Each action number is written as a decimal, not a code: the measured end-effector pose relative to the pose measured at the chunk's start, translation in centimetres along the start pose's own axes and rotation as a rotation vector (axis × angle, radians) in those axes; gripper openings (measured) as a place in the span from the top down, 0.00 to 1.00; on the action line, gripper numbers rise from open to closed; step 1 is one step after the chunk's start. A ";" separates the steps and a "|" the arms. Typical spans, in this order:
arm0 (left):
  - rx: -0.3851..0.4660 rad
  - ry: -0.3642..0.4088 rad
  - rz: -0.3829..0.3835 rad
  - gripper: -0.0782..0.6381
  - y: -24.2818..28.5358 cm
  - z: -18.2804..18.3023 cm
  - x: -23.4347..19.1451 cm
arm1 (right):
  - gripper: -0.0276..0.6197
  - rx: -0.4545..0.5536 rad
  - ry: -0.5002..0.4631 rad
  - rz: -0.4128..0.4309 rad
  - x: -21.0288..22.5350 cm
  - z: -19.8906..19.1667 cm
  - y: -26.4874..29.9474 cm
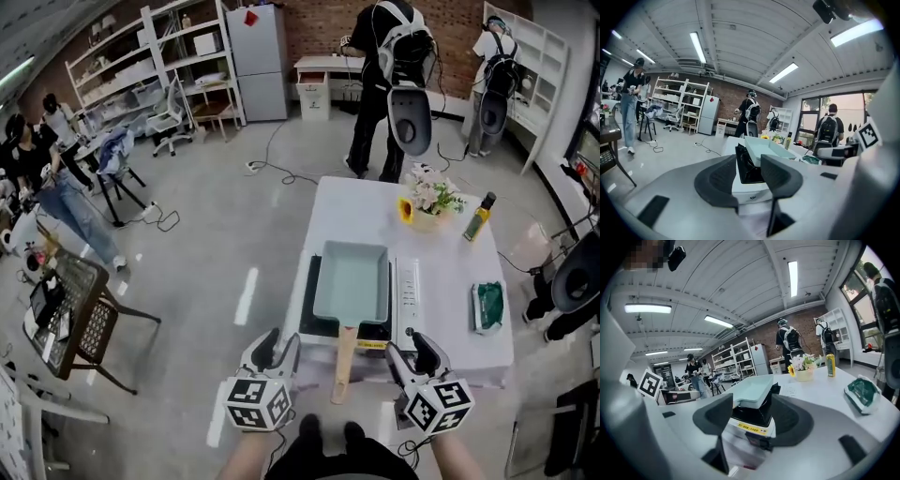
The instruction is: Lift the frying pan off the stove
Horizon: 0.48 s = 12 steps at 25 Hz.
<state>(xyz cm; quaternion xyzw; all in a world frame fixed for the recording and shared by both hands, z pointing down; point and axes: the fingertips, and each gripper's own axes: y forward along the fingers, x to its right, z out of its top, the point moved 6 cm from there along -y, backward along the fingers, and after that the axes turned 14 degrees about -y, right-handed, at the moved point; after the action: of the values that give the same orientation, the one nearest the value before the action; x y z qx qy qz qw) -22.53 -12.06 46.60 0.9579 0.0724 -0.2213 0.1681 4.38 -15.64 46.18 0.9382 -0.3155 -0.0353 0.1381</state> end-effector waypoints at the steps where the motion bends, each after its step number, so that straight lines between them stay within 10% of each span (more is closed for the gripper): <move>1: -0.012 -0.005 -0.022 0.69 0.4 0.2 0.0 | 0.58 -0.002 0.009 -0.017 0.0 0.0 -0.1; 12: -0.171 -0.017 -0.188 0.69 3.2 0.6 -0.2 | 0.58 0.000 0.073 -0.127 -2.1 -0.2 -0.7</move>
<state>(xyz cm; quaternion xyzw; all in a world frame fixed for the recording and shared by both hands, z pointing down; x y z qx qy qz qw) -22.26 -15.27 47.15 0.9271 0.1793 -0.2370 0.2284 3.15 -13.86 46.14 0.9569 -0.2502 -0.0100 0.1471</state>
